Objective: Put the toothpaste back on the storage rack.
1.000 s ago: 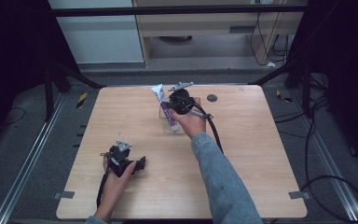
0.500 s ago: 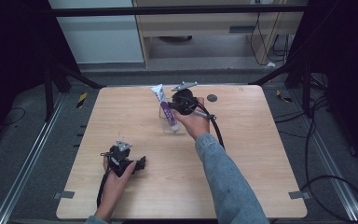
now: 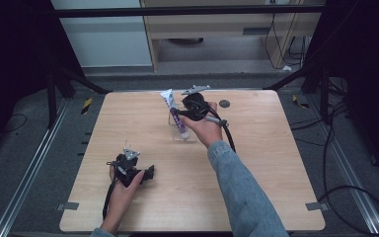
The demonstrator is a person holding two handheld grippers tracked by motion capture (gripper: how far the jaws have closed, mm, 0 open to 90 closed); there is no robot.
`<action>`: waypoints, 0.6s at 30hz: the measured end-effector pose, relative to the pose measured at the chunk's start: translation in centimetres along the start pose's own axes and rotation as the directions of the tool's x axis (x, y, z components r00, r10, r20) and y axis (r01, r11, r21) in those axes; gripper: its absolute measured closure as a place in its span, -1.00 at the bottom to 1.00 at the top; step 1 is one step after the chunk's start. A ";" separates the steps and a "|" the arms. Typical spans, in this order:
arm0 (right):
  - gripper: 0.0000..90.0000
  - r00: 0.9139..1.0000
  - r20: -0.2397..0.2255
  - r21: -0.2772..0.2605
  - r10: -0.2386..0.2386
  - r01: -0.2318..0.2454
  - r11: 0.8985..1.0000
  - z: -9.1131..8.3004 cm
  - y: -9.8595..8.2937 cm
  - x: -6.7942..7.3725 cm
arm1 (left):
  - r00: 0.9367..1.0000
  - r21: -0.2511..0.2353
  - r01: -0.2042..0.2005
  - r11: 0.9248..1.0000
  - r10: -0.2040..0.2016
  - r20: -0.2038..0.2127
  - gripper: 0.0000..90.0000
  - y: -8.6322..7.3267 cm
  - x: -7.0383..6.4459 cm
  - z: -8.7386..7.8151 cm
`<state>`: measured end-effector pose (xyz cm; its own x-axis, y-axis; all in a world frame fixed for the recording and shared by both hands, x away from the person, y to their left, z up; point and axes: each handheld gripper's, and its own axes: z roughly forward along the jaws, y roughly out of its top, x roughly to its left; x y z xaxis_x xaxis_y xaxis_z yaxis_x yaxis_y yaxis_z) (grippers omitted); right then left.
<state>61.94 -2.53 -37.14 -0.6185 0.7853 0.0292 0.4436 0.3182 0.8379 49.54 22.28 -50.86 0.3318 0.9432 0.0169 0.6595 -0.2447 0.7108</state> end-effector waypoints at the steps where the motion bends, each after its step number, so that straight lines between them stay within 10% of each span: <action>1: -0.12 1.000 -0.001 -0.008 0.001 -0.001 1.000 0.0 0.0 0.0 | 1.000 0.000 0.000 1.000 0.000 0.000 -1.00 0.0 0.0 0.0; 18: -0.71 0.999 -0.045 -0.060 -0.011 0.009 0.998 -1.3 0.1 0.3 | 1.000 -0.001 0.000 1.000 0.000 -0.002 -1.00 0.2 -0.2 0.2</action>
<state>60.90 -2.97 -36.35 -0.6519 0.7570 0.0441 0.3988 0.2928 0.8690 49.74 22.00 -50.86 0.3299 0.9438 0.0183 0.6587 -0.2440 0.7118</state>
